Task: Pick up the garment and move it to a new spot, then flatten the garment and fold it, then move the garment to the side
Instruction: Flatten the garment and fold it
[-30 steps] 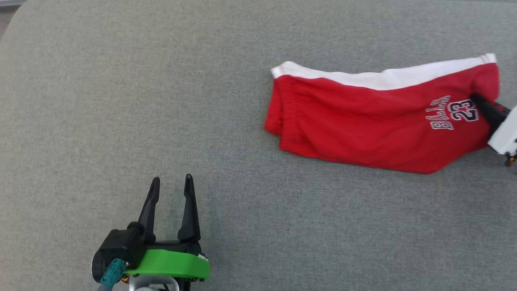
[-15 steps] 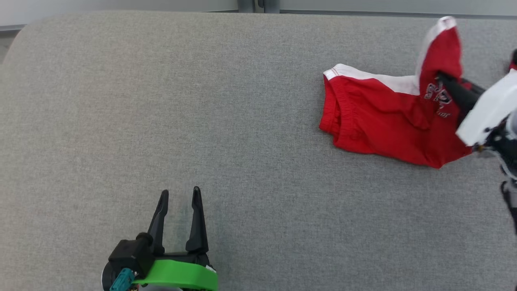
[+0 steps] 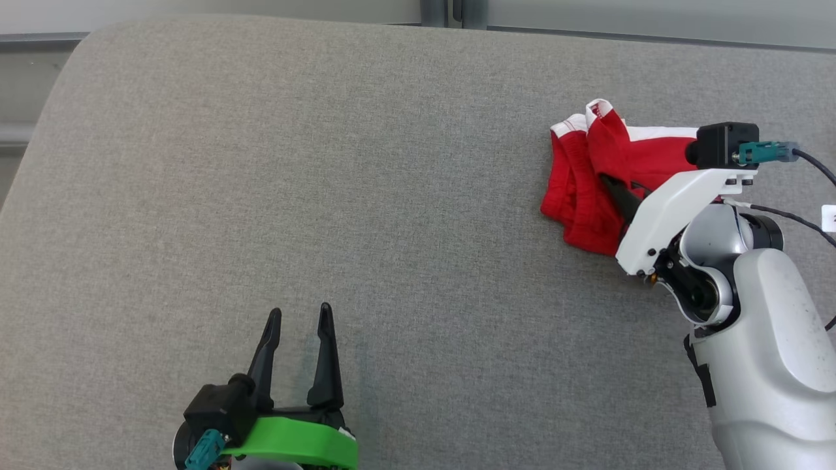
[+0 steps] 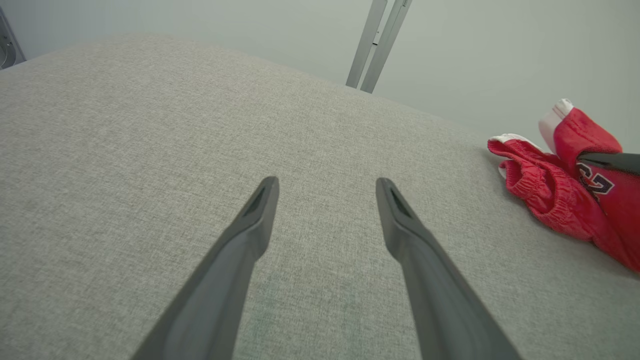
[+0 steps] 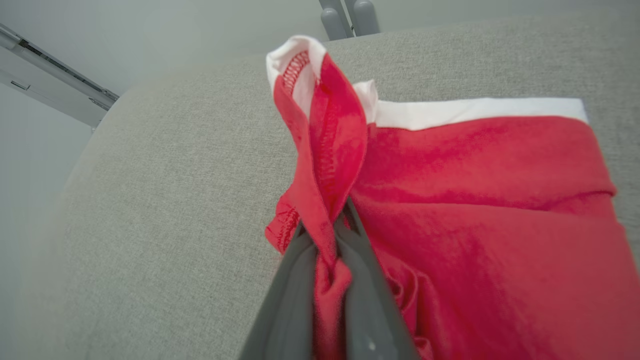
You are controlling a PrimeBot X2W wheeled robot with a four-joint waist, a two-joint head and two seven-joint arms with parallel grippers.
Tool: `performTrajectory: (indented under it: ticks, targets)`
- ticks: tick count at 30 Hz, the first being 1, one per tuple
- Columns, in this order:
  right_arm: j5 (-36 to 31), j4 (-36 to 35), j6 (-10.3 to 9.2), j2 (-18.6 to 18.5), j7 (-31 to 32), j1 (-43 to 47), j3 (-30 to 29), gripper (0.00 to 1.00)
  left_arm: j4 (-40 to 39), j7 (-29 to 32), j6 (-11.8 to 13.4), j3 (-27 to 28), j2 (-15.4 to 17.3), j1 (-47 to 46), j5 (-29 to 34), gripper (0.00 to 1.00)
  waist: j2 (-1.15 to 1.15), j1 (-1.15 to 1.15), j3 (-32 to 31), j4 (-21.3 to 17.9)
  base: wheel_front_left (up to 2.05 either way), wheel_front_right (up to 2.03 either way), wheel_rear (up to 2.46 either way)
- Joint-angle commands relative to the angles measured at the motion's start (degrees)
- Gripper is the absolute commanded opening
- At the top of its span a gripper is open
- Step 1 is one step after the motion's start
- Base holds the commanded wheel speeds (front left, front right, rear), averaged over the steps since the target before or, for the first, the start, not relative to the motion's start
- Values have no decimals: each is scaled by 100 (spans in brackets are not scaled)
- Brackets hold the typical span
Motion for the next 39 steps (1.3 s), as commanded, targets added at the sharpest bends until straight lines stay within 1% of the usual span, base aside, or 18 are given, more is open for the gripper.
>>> performTrajectory:
  ticks: [1,5,8,10,13,14,15,16,18,21,23,25,27,28,32,33,36,39]
  targets:
    - [-87,56,4,34,-143,-67,-14,0,-2,-16,25,-15,-2,5,-26,100,0,0,-23,-1,0,0,0]
    - [-252,370,3,160,-532,-185,-91,0,11,-17,29,-92,-1,32,-51,100,0,0,-89,-27,0,0,0]
    - [-350,669,3,190,-807,-286,-122,0,43,-17,36,-169,-1,75,-64,100,0,0,-147,-51,0,0,0]
    - [-341,880,3,205,-946,-359,-136,0,67,-17,29,-206,-1,99,-66,100,0,0,-177,-57,0,0,0]
    - [-132,1211,4,214,-1196,-461,8,0,101,-17,6,-252,-1,116,-68,100,0,0,-231,-49,0,0,0]
    - [-25,1336,4,215,-1305,-500,101,12,113,-17,-8,-275,-1,117,-70,100,0,0,-250,-41,0,0,0]
    - [89,1427,4,215,-1402,-520,150,49,123,-17,-14,-295,-1,116,-67,100,0,0,-269,-29,0,0,0]
    - [193,1519,4,211,-1533,-552,248,100,107,-17,-6,-301,0,114,-89,100,0,0,-288,-16,0,0,0]
    - [453,1666,4,213,-1708,-563,486,100,104,-17,20,-295,1,134,-116,100,0,0,-323,-10,0,0,0]
    - [834,1702,3,213,-1986,-530,869,100,116,-17,36,-235,1,198,-80,100,0,0,-381,-51,0,0,0]
    - [1009,1588,3,203,-2205,-433,1117,100,128,-17,32,-185,1,266,-28,100,0,0,-447,-101,0,0,0]
    - [1028,1382,4,206,-2444,-306,1305,100,135,-17,16,-114,1,330,13,100,0,0,-537,-150,0,0,0]
    - [812,1144,3,200,-2698,-119,1331,100,118,-17,28,-22,1,414,53,100,0,0,-670,-208,0,0,0]
    - [657,984,4,119,-2824,-1,1362,100,108,-17,32,16,1,474,55,100,0,0,-740,-239,0,0,0]
    - [-42,479,2,-389,-3384,580,1292,100,40,-17,35,147,1,695,57,100,0,0,-999,-340,0,0,0]
    - [-114,413,3,-453,-3501,729,1239,100,19,-17,34,171,1,749,54,100,0,0,-1048,-360,0,0,0]
    - [-446,335,2,-820,-3916,1181,936,100,-33,-17,1,193,1,906,64,100,0,0,-1209,-370,0,0,0]
    - [-722,476,2,-1028,-4208,1527,658,100,-86,-17,-24,200,1,998,94,100,0,0,-1255,-347,0,0,0]
